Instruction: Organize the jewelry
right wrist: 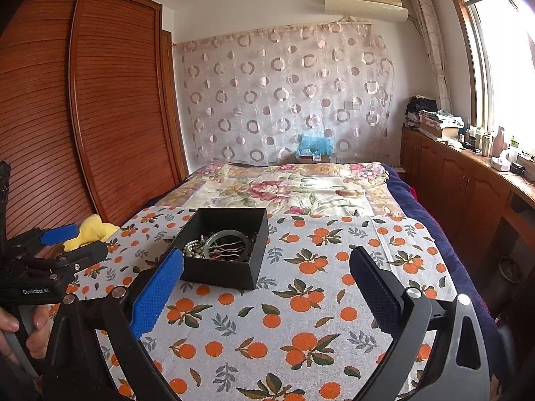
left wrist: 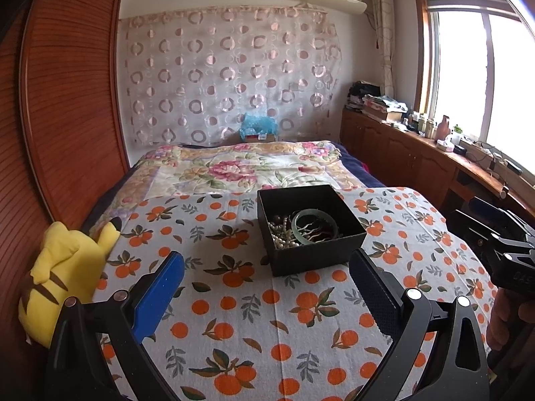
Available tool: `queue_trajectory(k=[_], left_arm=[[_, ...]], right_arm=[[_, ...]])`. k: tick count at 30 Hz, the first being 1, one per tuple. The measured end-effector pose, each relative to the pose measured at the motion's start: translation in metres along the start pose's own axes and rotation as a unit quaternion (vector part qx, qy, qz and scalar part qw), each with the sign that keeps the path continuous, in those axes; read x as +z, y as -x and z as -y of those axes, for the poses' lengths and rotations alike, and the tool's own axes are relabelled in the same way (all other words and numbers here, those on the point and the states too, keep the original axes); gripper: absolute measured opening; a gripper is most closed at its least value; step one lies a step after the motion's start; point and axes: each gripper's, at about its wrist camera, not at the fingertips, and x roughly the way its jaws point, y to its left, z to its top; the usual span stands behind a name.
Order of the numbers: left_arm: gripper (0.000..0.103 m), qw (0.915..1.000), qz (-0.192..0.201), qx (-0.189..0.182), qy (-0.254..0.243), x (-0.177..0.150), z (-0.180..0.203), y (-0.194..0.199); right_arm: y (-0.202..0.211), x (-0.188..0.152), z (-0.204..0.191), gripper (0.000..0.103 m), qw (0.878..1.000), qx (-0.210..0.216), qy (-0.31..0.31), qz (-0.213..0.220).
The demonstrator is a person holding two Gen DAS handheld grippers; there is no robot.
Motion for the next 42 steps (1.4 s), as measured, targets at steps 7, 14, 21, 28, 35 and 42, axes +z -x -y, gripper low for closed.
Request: queue_trajectory(k=[7,14,21,28,35,42], left_arm=[[0.095,1.0000,0.002,-0.004,-0.001,-0.0017,0.0024,0.0035],[0.095,1.0000,0.003,-0.004,-0.001,-0.0014,0.0032,0.0039],[0.095,1.0000,0.003,-0.004,-0.001,-0.0016,0.0032,0.0040],[0.095,1.0000,0.003,-0.004,-0.001,-0.0021,0.0031,0.0039],[0.095,1.0000,0.003,-0.004,-0.001,-0.0024,0.0027,0.0037],[0.095,1.0000,0.004,-0.004,-0.001,-0.0031,0.0032,0.0041]], right_arm=[[0.0001,0.0001,0.0000,0.100,1.000,0.000,0.000,0.000],[-0.0001,-0.0002,0.0003,0.100,1.000,0.000,0.000,0.000],[0.0002,0.0001,0.0002,0.100,1.000,0.000,-0.001,0.000],[0.0003,0.0001,0.0002,0.100,1.000,0.000,-0.001,0.000],[0.0003,-0.0002,0.0006,0.100,1.000,0.000,-0.001,0.000],[0.0002,-0.0008,0.0005,0.100,1.000,0.000,-0.001,0.000]])
